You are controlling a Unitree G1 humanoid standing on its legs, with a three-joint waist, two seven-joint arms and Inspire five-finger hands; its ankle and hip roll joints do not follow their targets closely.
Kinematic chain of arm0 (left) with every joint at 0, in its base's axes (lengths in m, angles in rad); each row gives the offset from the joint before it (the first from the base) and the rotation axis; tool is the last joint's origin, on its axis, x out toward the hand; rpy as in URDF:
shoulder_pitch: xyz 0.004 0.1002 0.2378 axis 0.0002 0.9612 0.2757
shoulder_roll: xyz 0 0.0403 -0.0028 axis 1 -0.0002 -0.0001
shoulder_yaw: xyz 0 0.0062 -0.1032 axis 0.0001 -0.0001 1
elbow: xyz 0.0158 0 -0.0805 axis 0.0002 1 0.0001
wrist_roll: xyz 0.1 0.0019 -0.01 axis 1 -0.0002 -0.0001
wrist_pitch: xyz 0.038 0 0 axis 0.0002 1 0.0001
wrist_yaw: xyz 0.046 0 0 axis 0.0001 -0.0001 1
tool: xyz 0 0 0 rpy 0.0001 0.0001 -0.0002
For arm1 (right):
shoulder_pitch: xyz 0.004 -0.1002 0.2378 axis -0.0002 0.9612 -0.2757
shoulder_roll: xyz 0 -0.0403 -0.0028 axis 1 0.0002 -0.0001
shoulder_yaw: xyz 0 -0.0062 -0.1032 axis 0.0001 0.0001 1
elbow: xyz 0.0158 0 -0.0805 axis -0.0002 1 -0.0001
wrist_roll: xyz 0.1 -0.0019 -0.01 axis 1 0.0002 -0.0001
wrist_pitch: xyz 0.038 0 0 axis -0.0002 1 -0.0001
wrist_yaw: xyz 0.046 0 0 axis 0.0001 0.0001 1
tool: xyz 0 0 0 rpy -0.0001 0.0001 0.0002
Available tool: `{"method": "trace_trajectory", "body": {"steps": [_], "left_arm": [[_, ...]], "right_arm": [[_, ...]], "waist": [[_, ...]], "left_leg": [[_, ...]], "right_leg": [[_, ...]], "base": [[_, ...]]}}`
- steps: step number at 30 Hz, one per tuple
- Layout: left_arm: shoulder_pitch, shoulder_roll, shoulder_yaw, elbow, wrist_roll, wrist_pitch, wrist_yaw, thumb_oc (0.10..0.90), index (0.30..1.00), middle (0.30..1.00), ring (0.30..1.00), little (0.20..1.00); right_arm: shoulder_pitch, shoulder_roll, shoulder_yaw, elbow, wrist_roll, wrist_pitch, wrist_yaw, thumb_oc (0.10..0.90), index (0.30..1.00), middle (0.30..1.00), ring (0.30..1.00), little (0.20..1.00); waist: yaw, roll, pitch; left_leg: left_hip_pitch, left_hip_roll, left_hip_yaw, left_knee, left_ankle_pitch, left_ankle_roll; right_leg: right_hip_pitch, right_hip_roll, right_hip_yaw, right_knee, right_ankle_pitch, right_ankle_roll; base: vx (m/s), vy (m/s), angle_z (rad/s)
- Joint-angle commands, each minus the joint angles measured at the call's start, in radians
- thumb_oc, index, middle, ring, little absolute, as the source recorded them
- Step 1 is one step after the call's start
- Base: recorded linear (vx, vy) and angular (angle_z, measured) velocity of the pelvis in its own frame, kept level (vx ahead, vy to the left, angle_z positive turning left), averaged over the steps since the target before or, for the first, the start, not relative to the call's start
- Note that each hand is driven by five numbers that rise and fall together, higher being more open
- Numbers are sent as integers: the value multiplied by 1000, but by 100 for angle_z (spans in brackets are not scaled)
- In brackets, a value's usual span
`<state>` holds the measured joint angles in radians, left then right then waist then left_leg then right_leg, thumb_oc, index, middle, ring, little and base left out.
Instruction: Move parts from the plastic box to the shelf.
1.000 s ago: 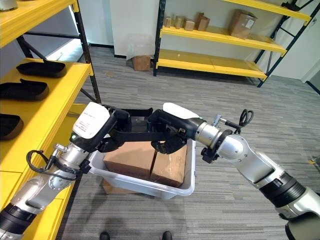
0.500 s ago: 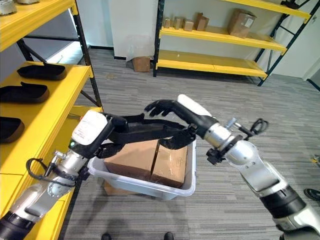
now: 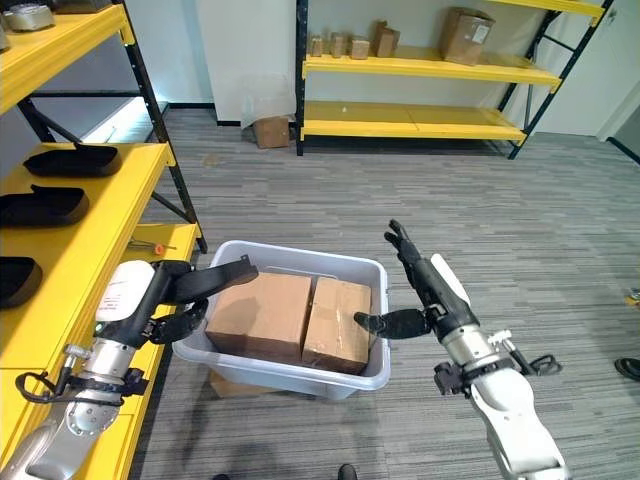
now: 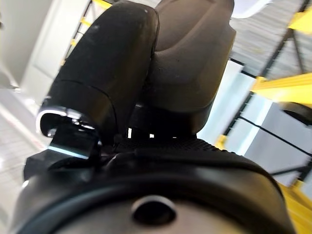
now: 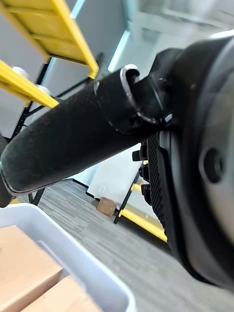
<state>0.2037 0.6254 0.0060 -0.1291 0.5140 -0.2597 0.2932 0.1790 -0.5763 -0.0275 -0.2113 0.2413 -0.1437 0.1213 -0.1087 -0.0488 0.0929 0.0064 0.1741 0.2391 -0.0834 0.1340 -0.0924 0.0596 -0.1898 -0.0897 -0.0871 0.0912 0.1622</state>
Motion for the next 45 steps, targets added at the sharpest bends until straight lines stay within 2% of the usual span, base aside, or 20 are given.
{"method": "trace_trajectory", "body": {"steps": [1, 6, 10, 14, 17, 19, 21, 22, 23, 26, 27, 29, 30, 31, 32, 33, 34, 41, 43, 45], "left_arm": [[-107, 3, 134, -107, -73, -41, 122, 400, 300, 300, 300, 300], [-90, -28, 172, -142, -99, -41, 155, 400, 300, 300, 300, 300], [-100, -25, 194, -176, -103, -40, 181, 400, 300, 300, 300, 300], [-82, 1, 225, -222, -80, -31, 190, 400, 300, 300, 300, 300], [-99, 62, 220, -255, -69, -35, 168, 400, 300, 300, 300, 300], [-119, 86, 208, -258, -60, -34, 161, 400, 300, 300, 300, 300], [-145, 101, 187, -261, -59, -37, 146, 400, 300, 300, 300, 300], [-153, 85, 171, -261, -65, -42, 145, 400, 300, 300, 300, 300], [-155, 86, 170, -261, -65, -42, 145, 400, 300, 300, 300, 300], [-203, 55, 130, -263, -83, -47, 128, 400, 300, 300, 300, 300], [-217, 53, 118, -262, -83, -48, 120, 400, 300, 300, 300, 300], [-241, 46, 87, -255, -84, -49, 108, 400, 300, 300, 300, 300], [-245, 48, 77, -254, -81, -50, 101, 400, 300, 300, 300, 300], [-266, 46, 59, -265, -68, -52, 115, 400, 300, 300, 300, 300], [-266, 47, 59, -265, -68, -52, 115, 400, 300, 300, 300, 300], [-276, 48, 69, -282, -64, -51, 132, 400, 300, 300, 300, 300], [-284, 48, 72, -291, -59, -49, 141, 400, 300, 300, 300, 300], [-342, 74, 111, -361, -5, -28, 213, 400, 300, 300, 300, 300], [-402, 131, 106, -369, 48, -18, 253, 400, 300, 300, 300, 300], [-406, 151, 109, -366, 76, -4, 270, 400, 300, 300, 300, 300]], "right_arm": [[-77, 2, -92, -121, 49, -113, -40, 900, 1000, 1000, 1000, 1000], [-77, 31, -87, -111, 34, -124, -70, 900, 1000, 1000, 1000, 1000], [-159, 3, -43, -117, 9, -134, -92, 900, 1000, 1000, 1000, 1000], [-284, -46, 40, -126, -30, -137, -98, 900, 1000, 1000, 1000, 1000], [-425, -98, 126, -124, -39, -147, -115, 900, 1000, 1000, 1000, 1000], [-439, -107, 133, -120, -49, -148, -125, 900, 1000, 1000, 1000, 1000], [-432, -106, 129, -119, -67, -148, -135, 900, 1000, 1000, 1000, 1000], [-419, -90, 124, -116, -78, -147, -138, 900, 1000, 1000, 1000, 1000], [-419, -89, 123, -117, -78, -147, -138, 900, 1000, 1000, 1000, 1000], [-361, -62, 97, -133, -74, -141, -119, 900, 1000, 1000, 1000, 1000], [-341, -49, 91, -129, -68, -139, -115, 900, 1000, 1000, 1000, 1000], [-308, -33, 70, -124, -69, -132, -112, 900, 1000, 1000, 1000, 1000], [-288, -32, 54, -123, -85, -129, -116, 900, 1000, 1000, 1000, 1000], [-254, 0, 20, -129, -154, -130, -154, 900, 1000, 1000, 1000, 1000], [-254, 1, 20, -129, -154, -130, -154, 900, 1000, 1000, 1000, 1000], [-264, 10, 31, -119, -174, -133, -167, 900, 1000, 1000, 1000, 1000], [-267, 14, 39, -115, -182, -129, -163, 900, 1000, 1000, 1000, 1000], [-306, 36, 93, -124, -251, -117, -163, 900, 1000, 1000, 1000, 1000], [-308, 48, 122, -108, -270, -119, -174, 900, 1000, 1000, 1000, 1000], [-299, 50, 124, -102, -286, -118, -175, 900, 1000, 1000, 1000, 1000]], "waist": [[-2, -6, -57], [-3, 12, -43], [9, 35, 4], [42, 52, 20], [83, 70, 51], [87, 65, 65], [89, 45, 78], [91, 22, 80], [90, 22, 80], [69, 7, 65], [62, 5, 59], [38, 13, 36], [32, 23, 30], [34, 20, -1], [32, 23, -6], [42, 15, -7], [45, 12, -11], [55, -23, -18], [52, -38, -18], [52, -43, -15]], "left_leg": [[79, 103, -14, 11, -69, -59], [58, 125, -32, 42, -63, -62], [20, 165, -60, 114, -48, -68], [17, 219, -77, 111, 33, -82], [-15, 272, -125, 80, 208, -119], [-43, 269, -115, 85, 246, -118], [-90, 221, -92, 158, 187, -81], [-107, 136, -99, 290, 32, -46], [-114, 134, -101, 299, 28, -41], [-95, 33, -42, 423, -158, 0], [-84, 6, -24, 453, -190, 4], [-34, 3, 15, 420, -285, 16], [-17, 7, 14, 369, -279, 14], [50, -34, -8, 125, -199, 16], [58, -31, -24, 121, -213, 12], [67, -55, -11, 90, -194, 27], [74, -61, -9, 77, -193, 30], [115, -148, -12, -4, -198, 81], [124, -192, -11, -4, -212, 105], [126, -204, -8, -4, -215, 110]], "right_leg": [[-4, -65, -21, 63, -44, 46], [-26, -39, -19, 138, -94, 23], [-88, 10, -22, 269, -164, -21], [-131, 63, -26, 351, -209, -56], [-136, 123, -62, 362, -235, -100], [-125, 118, -88, 353, -237, -108], [-113, 103, -126, 318, -223, -121], [-112, 78, -148, 281, -189, -120], [-112, 76, -150, 277, -184, -118], [-90, 53, -218, 218, -165, -122], [-90, 49, -241, 210, -158, -124], [-79, 37, -289, 195, -159, -101], [-69, 30, -305, 184, -147, -87], [-53, -20, -367, 147, -70, -53], [-47, -14, -348, 145, -83, -44], [-56, -38, -364, 131, -38, -37], [-54, -44, -363, 121, -29, -31], [-77, -110, -296, 88, 96, 34], [-85, -156, -269, 82, 164, 66], [-86, -173, -264, 82, 186, 75]], "base": [[-34, -64, 1], [-59, -98, 2], [-145, -165, 9], [-103, -215, -3], [-136, -288, 8], [-145, -175, 44], [-233, -226, 85], [-190, -146, 138], [-174, -132, 131], [-120, -58, 70], [-104, 30, 76], [-15, 103, 151], [12, 490, 201], [60, 443, 165], [-46, 498, 122], [-26, 203, 83], [-113, 338, 52], [-42, 239, -13], [-43, 307, -12], [-27, 212, -15]]}}
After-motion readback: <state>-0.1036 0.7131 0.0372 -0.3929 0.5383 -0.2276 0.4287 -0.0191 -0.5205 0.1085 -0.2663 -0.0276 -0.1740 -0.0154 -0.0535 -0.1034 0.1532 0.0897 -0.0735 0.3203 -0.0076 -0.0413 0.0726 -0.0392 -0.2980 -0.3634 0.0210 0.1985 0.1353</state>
